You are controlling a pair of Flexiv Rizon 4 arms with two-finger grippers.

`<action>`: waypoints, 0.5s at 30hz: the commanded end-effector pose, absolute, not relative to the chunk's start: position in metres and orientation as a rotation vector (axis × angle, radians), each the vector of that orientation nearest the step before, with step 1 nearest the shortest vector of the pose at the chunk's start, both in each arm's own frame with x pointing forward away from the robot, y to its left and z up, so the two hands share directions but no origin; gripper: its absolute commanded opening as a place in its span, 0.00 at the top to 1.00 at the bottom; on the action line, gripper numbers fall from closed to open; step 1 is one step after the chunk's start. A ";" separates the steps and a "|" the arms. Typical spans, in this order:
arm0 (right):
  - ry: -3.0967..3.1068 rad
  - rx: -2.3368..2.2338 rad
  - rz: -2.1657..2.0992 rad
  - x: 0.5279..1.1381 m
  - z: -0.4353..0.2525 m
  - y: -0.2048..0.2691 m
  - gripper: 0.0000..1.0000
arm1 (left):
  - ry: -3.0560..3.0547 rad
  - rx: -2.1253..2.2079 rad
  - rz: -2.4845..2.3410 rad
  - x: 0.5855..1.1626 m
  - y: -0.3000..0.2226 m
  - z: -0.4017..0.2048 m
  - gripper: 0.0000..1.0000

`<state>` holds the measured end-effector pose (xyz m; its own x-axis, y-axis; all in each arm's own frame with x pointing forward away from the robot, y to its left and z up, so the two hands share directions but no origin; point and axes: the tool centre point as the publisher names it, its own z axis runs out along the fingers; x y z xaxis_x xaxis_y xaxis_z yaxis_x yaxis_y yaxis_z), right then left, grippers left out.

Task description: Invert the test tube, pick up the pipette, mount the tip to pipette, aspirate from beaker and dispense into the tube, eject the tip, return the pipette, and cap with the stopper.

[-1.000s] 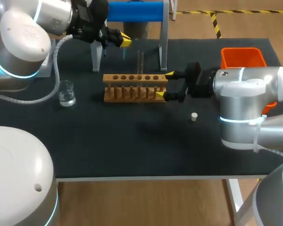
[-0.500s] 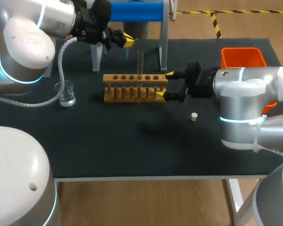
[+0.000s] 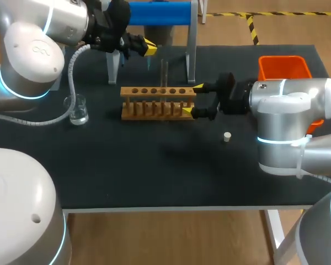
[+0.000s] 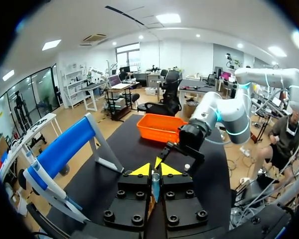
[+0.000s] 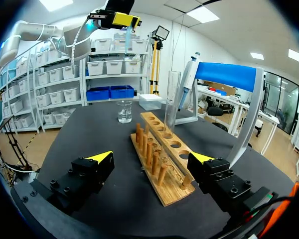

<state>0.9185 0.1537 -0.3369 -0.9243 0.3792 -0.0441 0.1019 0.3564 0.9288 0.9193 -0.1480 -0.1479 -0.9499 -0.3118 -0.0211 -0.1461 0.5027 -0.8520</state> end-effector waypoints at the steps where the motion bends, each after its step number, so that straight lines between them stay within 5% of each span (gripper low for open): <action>1: 2.334 0.395 1.628 0.909 -0.320 0.142 0.00 | 2.573 -0.397 -1.431 0.919 -0.148 -0.148 1.00; 15: 2.276 0.219 1.931 0.868 -0.268 0.125 0.00 | 2.573 -0.397 -1.431 0.919 -0.148 -0.148 1.00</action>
<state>0.8735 0.1518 -0.2737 -0.9687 0.2464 -0.0310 0.0149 0.1824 0.9831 0.9190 -0.1479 -0.1483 -0.9499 -0.3117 -0.0215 -0.1450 0.5009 -0.8533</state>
